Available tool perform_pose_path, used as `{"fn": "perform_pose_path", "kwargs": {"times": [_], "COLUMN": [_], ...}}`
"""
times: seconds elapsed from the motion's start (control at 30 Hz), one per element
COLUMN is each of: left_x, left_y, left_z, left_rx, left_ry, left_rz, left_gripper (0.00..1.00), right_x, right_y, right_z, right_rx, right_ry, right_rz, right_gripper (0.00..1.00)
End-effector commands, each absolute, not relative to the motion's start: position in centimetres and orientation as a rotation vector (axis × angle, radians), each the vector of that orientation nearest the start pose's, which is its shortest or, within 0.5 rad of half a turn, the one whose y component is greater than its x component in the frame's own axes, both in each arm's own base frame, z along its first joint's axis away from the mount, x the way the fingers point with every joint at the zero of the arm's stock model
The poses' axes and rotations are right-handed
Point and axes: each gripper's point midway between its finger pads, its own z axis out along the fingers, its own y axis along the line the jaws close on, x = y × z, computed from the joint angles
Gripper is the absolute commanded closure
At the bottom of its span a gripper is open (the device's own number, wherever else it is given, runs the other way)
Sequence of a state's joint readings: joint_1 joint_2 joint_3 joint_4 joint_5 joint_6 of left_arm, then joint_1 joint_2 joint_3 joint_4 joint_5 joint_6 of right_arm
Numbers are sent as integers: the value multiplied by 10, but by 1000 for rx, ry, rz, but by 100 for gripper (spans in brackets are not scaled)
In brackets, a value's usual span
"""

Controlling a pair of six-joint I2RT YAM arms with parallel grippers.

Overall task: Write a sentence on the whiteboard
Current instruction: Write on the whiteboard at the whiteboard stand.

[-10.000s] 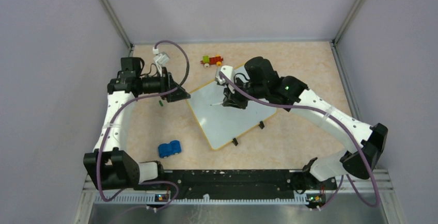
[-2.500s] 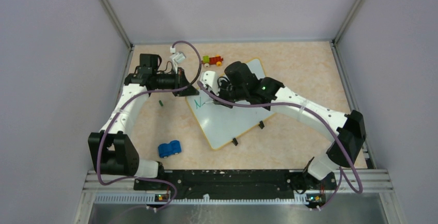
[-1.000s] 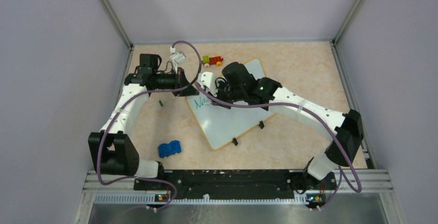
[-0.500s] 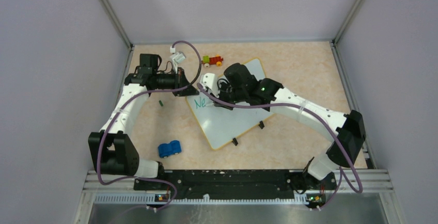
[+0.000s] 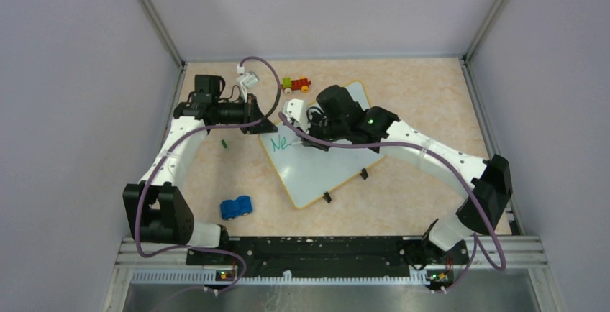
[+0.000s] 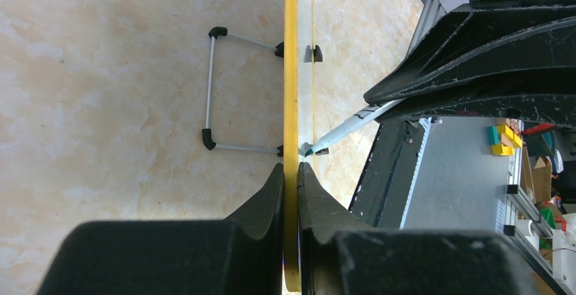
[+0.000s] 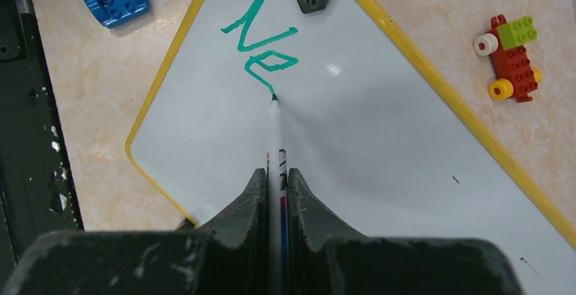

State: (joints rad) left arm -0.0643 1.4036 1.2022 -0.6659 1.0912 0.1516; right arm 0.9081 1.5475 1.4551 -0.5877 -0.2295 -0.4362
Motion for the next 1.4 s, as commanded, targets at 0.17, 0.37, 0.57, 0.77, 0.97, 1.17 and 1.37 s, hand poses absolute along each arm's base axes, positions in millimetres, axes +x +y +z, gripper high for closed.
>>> {"fn": "perform_pose_path", "kwargs": {"times": [0.17, 0.37, 0.57, 0.77, 0.97, 1.17, 1.37], "left_x": [289, 289, 290, 290, 290, 290, 290], "left_y": [-174, -174, -174, -174, -174, -174, -174], "left_z": [242, 242, 242, 242, 242, 242, 241], "left_rx": [721, 721, 722, 721, 721, 722, 721], "left_ry": [2008, 2010, 2008, 2009, 2010, 2011, 2013], "left_rz": [-1266, -1265, -1267, -1265, -1263, -1263, -1263], "left_gripper": [100, 100, 100, 100, 100, 100, 100], "right_x": [266, 268, 268, 268, 268, 265, 261], "right_y": [353, 358, 361, 365, 365, 358, 348], "right_z": [274, 281, 277, 264, 249, 245, 239], "right_rx": [-1429, -1426, -1440, -1464, -1482, -1483, -1487], "right_ry": [1618, 1603, 1609, 1626, 1651, 1665, 1680], "right_rz": [472, 484, 497, 510, 507, 490, 467], "right_gripper": [100, 100, 100, 100, 100, 100, 100]}}
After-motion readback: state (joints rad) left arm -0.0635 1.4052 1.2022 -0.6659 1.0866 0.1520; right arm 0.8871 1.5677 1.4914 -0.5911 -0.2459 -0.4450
